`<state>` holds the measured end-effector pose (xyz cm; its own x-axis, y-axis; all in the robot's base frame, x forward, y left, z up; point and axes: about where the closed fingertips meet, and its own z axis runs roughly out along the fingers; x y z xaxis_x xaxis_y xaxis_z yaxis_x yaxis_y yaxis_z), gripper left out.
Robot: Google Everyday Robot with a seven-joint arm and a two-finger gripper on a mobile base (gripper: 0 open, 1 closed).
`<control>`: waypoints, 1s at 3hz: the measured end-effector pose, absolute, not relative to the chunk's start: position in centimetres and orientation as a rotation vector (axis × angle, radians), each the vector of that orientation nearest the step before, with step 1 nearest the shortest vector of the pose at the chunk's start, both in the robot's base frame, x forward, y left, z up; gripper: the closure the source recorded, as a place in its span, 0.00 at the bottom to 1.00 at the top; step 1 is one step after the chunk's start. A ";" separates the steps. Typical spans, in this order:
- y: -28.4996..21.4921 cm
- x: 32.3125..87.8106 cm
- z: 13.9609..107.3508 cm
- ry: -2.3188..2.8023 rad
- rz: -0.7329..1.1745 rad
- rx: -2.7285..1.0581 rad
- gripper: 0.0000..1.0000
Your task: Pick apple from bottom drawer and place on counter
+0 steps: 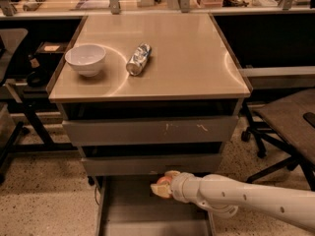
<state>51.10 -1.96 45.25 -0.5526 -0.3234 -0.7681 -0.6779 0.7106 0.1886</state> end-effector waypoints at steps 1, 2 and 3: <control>-2.7 50.7 48.3 2.146 0.578 -0.774 1.00; -3.4 50.3 50.9 2.133 0.529 -0.785 1.00; -4.0 50.0 53.1 2.125 0.485 -0.801 1.00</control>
Offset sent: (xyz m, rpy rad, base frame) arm -0.0118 -0.0273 0.0911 -0.0874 -0.1126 -0.0201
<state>49.97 -4.04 53.14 -0.4821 -0.3788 -0.7900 -0.6839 0.7263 0.0691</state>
